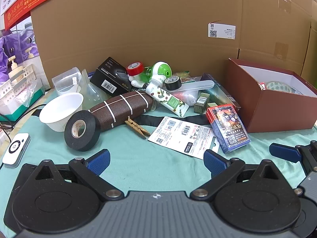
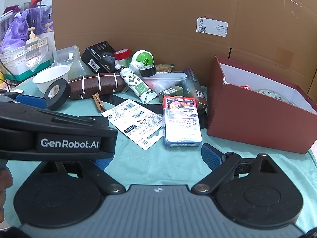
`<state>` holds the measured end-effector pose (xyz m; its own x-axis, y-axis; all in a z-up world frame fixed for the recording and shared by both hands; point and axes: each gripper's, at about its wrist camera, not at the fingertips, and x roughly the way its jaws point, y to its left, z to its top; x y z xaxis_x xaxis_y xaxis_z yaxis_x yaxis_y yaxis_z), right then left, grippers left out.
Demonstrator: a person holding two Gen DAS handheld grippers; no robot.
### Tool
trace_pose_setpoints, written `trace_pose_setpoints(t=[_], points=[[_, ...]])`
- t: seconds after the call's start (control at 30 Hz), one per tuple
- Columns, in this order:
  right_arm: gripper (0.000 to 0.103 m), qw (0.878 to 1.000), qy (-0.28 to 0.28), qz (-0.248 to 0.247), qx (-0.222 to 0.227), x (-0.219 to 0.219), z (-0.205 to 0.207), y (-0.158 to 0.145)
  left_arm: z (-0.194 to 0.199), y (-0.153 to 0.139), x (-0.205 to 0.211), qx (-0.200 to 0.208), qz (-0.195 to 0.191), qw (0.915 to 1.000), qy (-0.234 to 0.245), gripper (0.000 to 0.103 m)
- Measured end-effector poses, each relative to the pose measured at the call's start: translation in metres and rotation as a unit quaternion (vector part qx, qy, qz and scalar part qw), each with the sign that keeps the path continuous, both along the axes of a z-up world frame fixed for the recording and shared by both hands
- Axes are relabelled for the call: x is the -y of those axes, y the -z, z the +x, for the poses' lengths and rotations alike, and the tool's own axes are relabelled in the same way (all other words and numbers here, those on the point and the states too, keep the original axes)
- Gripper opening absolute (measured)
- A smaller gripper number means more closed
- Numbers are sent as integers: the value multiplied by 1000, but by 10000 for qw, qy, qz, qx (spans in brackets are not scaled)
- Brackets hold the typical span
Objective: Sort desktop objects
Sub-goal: 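Move the left gripper toward the blue playing-card box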
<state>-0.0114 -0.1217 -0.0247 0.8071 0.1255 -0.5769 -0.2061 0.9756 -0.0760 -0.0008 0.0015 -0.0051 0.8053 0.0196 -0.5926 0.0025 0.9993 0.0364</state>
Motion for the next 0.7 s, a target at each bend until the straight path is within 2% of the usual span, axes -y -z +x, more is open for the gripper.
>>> trace_pose_setpoints(t=[0.7], points=[[92, 9999, -62, -6, -149, 0, 9, 7, 10, 5, 1, -139, 20, 9999, 6, 103]])
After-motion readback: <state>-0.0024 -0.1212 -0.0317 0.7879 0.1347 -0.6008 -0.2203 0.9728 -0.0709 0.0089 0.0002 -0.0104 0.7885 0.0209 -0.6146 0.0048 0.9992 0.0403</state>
